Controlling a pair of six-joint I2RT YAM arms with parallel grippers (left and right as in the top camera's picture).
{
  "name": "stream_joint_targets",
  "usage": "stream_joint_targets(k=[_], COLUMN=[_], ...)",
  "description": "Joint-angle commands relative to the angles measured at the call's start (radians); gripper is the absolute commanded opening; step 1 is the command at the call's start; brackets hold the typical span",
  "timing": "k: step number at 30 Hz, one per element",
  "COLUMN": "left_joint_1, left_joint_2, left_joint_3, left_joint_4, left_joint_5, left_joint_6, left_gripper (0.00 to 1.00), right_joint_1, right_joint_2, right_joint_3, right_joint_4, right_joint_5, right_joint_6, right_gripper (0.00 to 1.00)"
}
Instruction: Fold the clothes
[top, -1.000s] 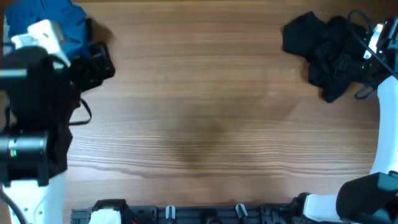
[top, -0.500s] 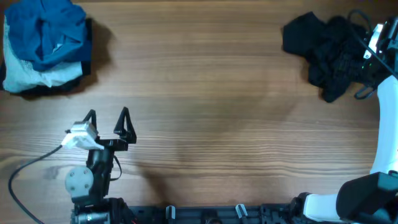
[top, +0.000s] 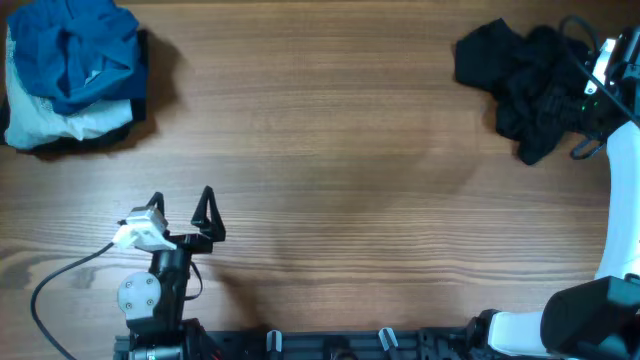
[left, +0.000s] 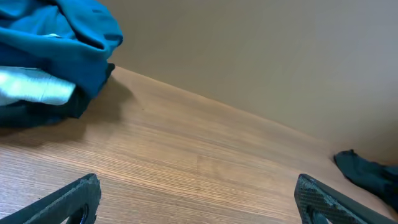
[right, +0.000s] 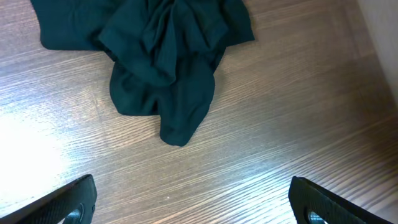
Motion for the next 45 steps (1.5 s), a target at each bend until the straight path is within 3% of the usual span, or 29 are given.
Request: stream_joint_targets(k=[1,20,23,31,36,39,43,45], left_joint_1=[-0.008,-0.008,-0.008,-0.008,-0.008,-0.008,-0.008,-0.008], left_joint_2=[-0.008,-0.008,-0.008,-0.008,-0.008,-0.008,-0.008,-0.008], left_joint_3=[-0.008,-0.008,-0.008,-0.008,-0.008,-0.008,-0.008,-0.008], left_joint_4=[0.000,0.000,0.000,0.000,0.000,0.000,0.000,0.000], left_joint_5=[-0.010,-0.010,-0.010,-0.010,-0.010,-0.010,-0.010,-0.010], left_joint_6=[-0.010,-0.010,-0.010,-0.010,-0.010,-0.010,-0.010,-0.010], left_gripper=[1.00,1.00,1.00,1.00,1.00,1.00,1.00,1.00], right_joint_1=[0.002,0.002,0.014,0.172,0.171,0.168,0.168,0.168], right_joint_2=[0.011,-0.002,-0.084,-0.521,-0.788,-0.938,-1.093,-1.168], right_joint_3=[0.000,-0.002,-0.003,-0.062,-0.212,-0.378,-0.678,-0.888], right_joint_4=[0.003,0.003,0.002,0.005,0.001,-0.003,0.340,0.649], right_joint_5=[0.018,0.013,0.014,0.014,0.014,-0.084,-0.222,-0.309], right_joint_6=[-0.005,-0.005,-0.005,-0.006,-0.005,0.007,0.203,0.319], right_gripper=[1.00,1.00,1.00,1.00,1.00,1.00,1.00,1.00])
